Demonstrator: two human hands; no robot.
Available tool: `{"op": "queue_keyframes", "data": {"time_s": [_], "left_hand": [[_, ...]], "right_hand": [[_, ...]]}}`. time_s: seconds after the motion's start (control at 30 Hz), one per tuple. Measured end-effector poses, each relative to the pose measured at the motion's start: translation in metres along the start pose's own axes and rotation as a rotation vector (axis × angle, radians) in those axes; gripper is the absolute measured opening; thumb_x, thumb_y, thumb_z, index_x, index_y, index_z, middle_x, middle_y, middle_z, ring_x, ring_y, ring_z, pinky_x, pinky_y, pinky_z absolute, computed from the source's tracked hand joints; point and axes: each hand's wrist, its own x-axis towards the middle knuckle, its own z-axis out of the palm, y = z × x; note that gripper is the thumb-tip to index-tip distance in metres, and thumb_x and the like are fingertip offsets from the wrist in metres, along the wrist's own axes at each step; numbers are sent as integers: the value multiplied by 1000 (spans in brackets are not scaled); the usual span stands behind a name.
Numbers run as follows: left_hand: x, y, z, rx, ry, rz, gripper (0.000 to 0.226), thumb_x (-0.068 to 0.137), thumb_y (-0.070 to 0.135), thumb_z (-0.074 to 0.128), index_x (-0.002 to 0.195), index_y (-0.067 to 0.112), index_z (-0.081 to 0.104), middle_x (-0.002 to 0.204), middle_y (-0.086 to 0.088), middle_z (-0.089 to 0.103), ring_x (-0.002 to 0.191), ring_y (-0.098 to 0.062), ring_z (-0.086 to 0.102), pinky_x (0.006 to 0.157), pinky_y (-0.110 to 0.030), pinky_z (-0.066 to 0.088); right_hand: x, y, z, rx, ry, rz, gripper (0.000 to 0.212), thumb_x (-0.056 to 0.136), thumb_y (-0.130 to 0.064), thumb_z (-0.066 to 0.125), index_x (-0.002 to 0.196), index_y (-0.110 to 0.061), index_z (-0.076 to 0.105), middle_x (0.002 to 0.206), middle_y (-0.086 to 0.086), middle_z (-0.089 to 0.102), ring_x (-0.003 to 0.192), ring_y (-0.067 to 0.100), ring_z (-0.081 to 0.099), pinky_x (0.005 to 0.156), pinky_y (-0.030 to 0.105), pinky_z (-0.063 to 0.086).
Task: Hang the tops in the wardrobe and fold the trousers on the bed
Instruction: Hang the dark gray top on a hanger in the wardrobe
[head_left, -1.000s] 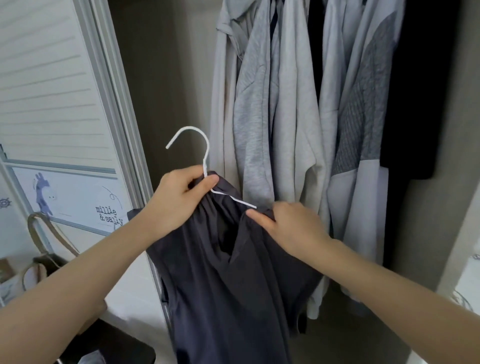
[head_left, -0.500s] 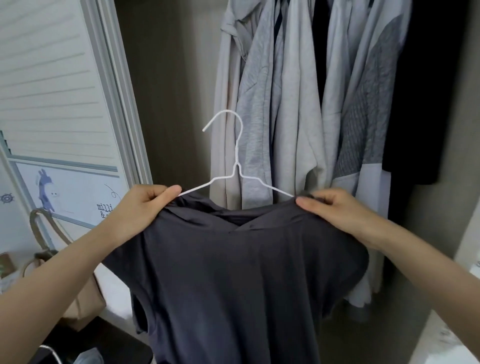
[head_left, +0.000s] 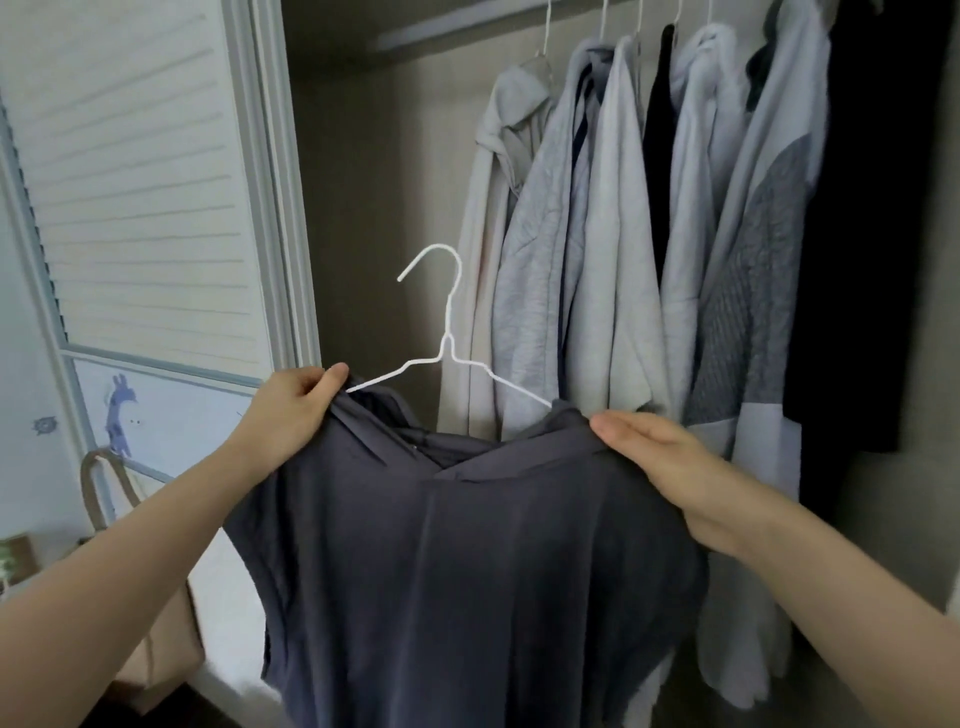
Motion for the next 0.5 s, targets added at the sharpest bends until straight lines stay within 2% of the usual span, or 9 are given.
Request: {"op": "queue_keyframes", "data": {"time_s": [0.07,0.1,0.2,0.3,0.37,0.4,0.47,0.5], "left_hand": [[17,2,3,52,2,-1,46,97,53,43,77,15,59,80,-4,64,88,-30,60,79,-37,42],[26,5,4,51,8,-5,43,97,54,41,82,17,58,86,-3,64,94,-30,59,82,-36,41],[47,19,11,26,26,44,39,104,37,37,122,9,57,122,-10,60,121,-27,51,94,-26,33],[64,29,14,0,-19,168,52,103,29,42,151,12,30,152,-10,36,143,-22,31,114,-23,18],[71,40,14,-84,-113,209,65,100,39,47,155,23,16,159,0,25,146,-13,23,120,-29,16],[76,49,14,-144,-179,214,67,99,44,47,155,28,14,158,8,24,145,-7,22,120,-28,16],[75,67,15,-232,-321,201,61,99,45,44,152,38,16,150,19,26,138,2,22,114,-20,18],[71,75,17,-276,-363,205,58,98,47,45,150,43,20,148,22,26,137,2,22,114,-20,17]], "right_hand": [[2,-16,6,90,62,-7,44,94,-27,53,57,-23,75,67,-7,73,59,1,67,50,11,49],[5,-27,8,96,84,-21,44,94,-30,53,56,-23,75,67,-5,73,58,2,67,48,12,49],[15,-53,16,109,127,-65,43,94,-35,53,60,-22,76,71,-3,74,61,4,69,49,12,49],[27,-79,22,95,158,-124,39,93,-40,54,67,-21,76,76,-2,75,67,5,70,53,14,52],[36,-97,26,133,200,-147,37,92,-40,57,67,-20,76,74,-3,75,64,5,70,50,14,51],[45,-105,27,155,219,-162,35,91,-39,59,69,-19,75,72,-3,75,62,5,69,48,15,51],[63,-121,35,197,250,-174,26,90,-38,62,81,-15,73,72,-2,74,61,7,69,51,17,53],[71,-128,40,227,266,-184,23,90,-36,63,87,-15,72,73,-1,74,62,8,69,54,19,54]]}}
